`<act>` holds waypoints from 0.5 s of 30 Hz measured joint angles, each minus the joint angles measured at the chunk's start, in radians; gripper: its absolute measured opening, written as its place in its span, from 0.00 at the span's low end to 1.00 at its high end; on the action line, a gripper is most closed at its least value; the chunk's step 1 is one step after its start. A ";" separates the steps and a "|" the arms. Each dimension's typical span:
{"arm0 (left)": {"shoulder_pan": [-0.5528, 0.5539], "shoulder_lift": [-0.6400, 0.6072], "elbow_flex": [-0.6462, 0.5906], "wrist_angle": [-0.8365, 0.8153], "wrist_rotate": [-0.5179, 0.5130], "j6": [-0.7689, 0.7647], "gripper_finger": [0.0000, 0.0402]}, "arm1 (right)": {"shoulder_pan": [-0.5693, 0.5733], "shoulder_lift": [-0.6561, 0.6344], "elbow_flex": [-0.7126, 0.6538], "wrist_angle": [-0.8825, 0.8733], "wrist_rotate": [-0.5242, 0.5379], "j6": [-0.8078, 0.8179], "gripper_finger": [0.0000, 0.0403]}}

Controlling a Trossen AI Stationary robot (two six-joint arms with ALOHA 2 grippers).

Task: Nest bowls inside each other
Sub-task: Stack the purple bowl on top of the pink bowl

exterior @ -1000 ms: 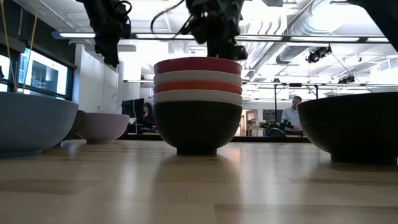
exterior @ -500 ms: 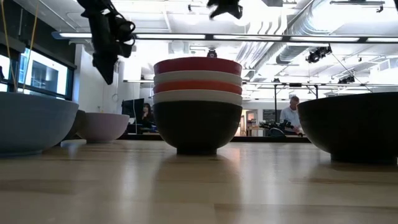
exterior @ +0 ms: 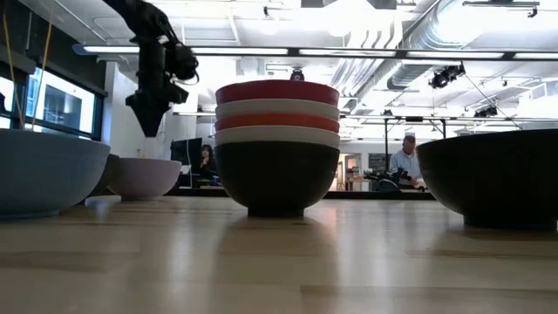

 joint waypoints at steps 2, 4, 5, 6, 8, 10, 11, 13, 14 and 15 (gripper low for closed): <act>-0.007 0.031 -0.009 0.003 -0.010 -0.013 0.35 | 0.000 -0.006 0.000 -0.011 -0.001 -0.019 0.41; -0.012 0.052 -0.011 0.008 -0.037 -0.013 0.35 | 0.000 -0.010 0.000 -0.028 -0.002 -0.037 0.41; -0.016 0.059 -0.010 0.013 -0.047 -0.013 0.35 | 0.000 -0.010 0.000 -0.030 -0.002 -0.043 0.41; -0.020 0.068 -0.010 0.015 -0.051 -0.013 0.35 | 0.000 -0.010 0.000 -0.034 -0.002 -0.045 0.41; -0.021 0.088 -0.010 0.020 -0.051 -0.013 0.35 | 0.000 -0.010 0.000 -0.046 -0.009 -0.058 0.41; -0.020 0.103 -0.010 0.021 -0.052 -0.011 0.35 | 0.000 -0.010 0.000 -0.050 -0.013 -0.067 0.41; -0.020 0.111 -0.010 0.020 -0.054 0.005 0.35 | 0.000 -0.010 0.000 -0.051 -0.018 -0.071 0.41; -0.020 0.134 -0.011 0.016 -0.054 0.053 0.35 | 0.000 -0.010 0.000 -0.052 -0.040 -0.083 0.41; -0.023 0.138 -0.011 0.012 -0.054 0.079 0.35 | -0.001 -0.010 0.000 -0.051 -0.049 -0.090 0.41; -0.027 0.140 -0.011 0.012 -0.051 0.107 0.35 | 0.000 -0.010 0.000 -0.051 -0.055 -0.096 0.41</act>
